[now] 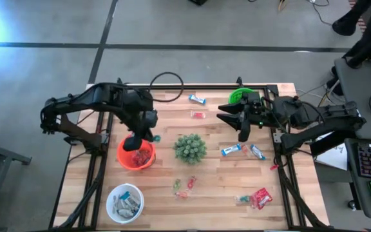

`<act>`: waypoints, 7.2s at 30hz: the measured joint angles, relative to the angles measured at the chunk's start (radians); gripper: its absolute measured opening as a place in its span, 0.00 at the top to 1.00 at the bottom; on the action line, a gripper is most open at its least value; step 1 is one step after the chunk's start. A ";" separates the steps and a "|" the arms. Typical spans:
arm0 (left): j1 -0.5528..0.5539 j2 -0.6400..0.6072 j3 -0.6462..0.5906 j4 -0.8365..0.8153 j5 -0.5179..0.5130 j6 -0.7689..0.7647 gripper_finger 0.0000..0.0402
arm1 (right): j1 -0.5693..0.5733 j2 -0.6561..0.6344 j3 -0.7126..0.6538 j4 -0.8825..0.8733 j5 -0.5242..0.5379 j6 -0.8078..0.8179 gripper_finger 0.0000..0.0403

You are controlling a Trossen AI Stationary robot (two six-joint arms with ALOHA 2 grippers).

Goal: Sort candy
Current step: Put the blue gummy into the orange bucket, then put the red candy into the green bucket

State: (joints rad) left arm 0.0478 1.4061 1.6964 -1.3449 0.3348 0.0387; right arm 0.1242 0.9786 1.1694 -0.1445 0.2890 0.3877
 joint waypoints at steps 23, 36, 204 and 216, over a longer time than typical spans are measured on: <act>0.000 -0.305 -0.653 0.179 -0.013 -0.188 1.00 | 0.000 0.023 0.000 -0.035 0.002 0.064 0.56; 0.000 -0.327 -0.775 0.186 -0.014 -0.192 0.90 | 0.000 0.027 0.000 -0.107 0.006 0.128 0.56; 0.742 0.413 -0.464 0.341 -0.453 -0.784 0.61 | -0.783 0.729 0.460 -0.563 -0.454 -0.390 0.42; 0.742 0.413 -0.476 0.375 -0.484 -0.825 0.61 | -0.783 0.729 0.459 -0.601 -0.455 -0.402 0.42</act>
State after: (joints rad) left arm 0.7898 1.8187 1.2204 -0.9702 -0.1495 -0.7862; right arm -0.6590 1.7081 1.6287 -0.7454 -0.1661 -0.0143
